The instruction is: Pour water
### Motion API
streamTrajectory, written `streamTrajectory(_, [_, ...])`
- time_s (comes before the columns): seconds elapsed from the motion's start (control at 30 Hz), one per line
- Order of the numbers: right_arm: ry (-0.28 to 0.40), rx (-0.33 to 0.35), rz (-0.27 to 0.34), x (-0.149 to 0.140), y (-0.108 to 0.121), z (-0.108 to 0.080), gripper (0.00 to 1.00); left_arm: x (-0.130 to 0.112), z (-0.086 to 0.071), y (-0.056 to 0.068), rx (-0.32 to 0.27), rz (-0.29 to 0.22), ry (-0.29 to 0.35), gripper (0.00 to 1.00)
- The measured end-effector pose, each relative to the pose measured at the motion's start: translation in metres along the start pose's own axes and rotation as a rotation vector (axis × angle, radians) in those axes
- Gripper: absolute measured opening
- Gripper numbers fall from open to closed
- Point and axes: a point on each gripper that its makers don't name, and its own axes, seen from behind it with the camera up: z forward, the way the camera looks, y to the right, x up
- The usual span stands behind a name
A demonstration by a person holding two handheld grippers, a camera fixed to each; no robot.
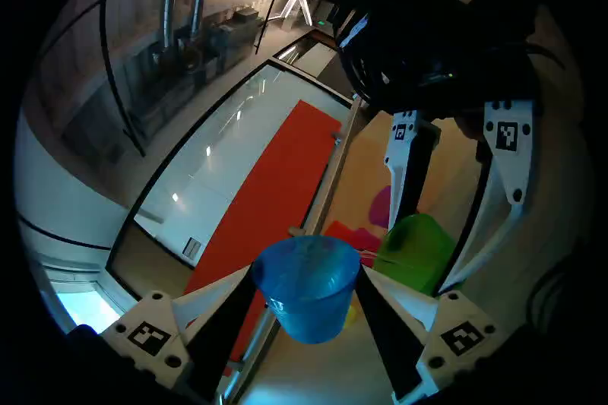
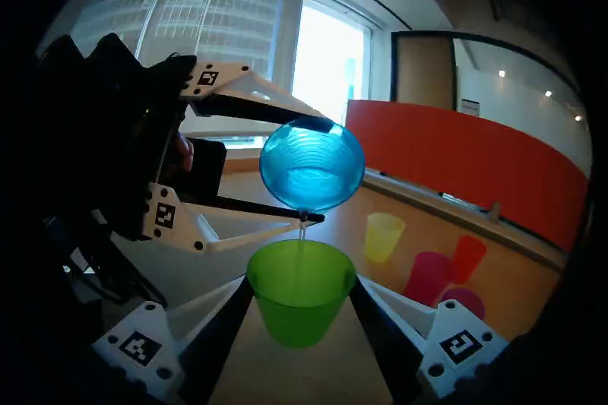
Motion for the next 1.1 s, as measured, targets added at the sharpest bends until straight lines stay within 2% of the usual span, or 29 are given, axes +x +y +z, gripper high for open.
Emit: streamTrajectory(1.1, [0.005, -0.002, -0.003, -0.0011, 0.0006, 0.0000, 0.92, 0.0048, -0.0024, -0.0030, -0.003, 0.055, 0.008, 0.88])
